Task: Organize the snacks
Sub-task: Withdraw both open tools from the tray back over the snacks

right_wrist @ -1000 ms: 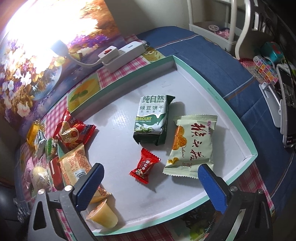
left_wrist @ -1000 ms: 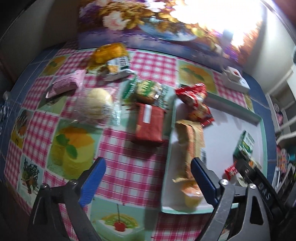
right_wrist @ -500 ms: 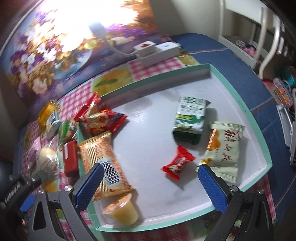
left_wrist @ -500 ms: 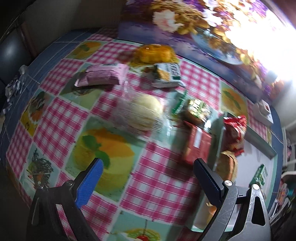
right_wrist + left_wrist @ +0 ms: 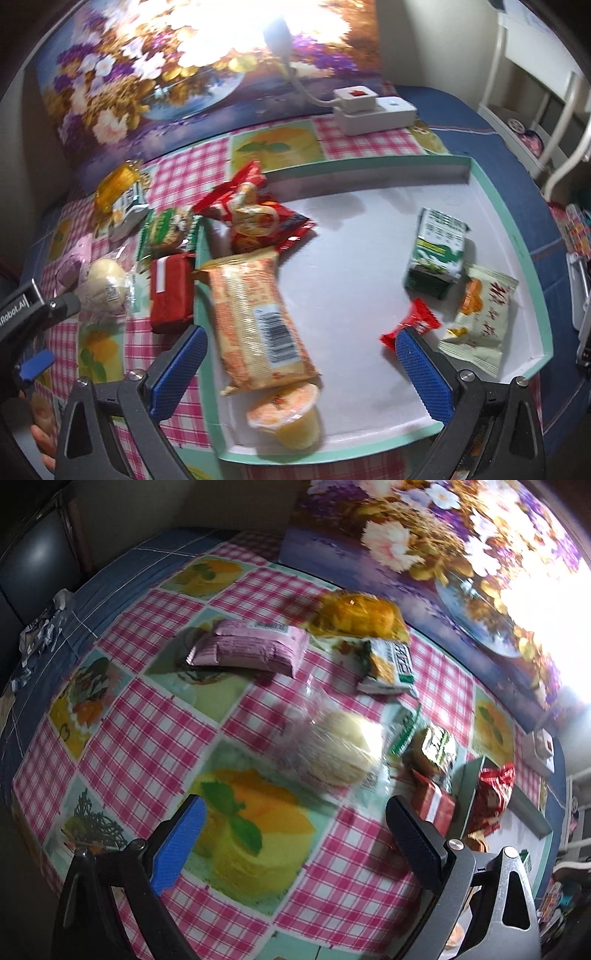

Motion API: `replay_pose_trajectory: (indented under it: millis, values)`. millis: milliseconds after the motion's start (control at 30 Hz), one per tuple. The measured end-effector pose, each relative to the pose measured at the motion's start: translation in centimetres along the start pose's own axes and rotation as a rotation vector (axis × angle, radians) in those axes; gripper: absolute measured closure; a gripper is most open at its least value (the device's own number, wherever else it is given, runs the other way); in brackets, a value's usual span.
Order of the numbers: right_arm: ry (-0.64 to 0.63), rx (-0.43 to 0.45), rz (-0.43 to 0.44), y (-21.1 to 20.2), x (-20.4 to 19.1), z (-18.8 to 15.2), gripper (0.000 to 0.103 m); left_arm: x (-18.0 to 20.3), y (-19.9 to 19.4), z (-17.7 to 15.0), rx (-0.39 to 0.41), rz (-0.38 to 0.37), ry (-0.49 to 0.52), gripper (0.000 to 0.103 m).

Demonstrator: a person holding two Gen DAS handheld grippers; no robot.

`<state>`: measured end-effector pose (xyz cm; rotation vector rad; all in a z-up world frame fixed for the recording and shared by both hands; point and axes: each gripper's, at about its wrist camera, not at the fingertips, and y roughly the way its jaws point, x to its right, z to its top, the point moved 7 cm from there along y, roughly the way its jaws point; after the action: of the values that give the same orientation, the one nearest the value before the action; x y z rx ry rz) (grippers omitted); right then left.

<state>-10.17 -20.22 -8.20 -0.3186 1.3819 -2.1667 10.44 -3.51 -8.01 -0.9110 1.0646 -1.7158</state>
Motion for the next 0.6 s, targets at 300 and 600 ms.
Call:
replay_pose_trajectory:
  millis: [300,600]
  values:
    - [-0.061,0.044,0.089,0.0,-5.6,1.9,0.000,-1.5,1.2,2.3,-0.009,0.051,0.029,0.005]
    - [-0.108,0.058,0.122,1.2,-9.4,3.6,0.000,-1.3,2.0,3.4,-0.023,0.020,0.040,0.005]
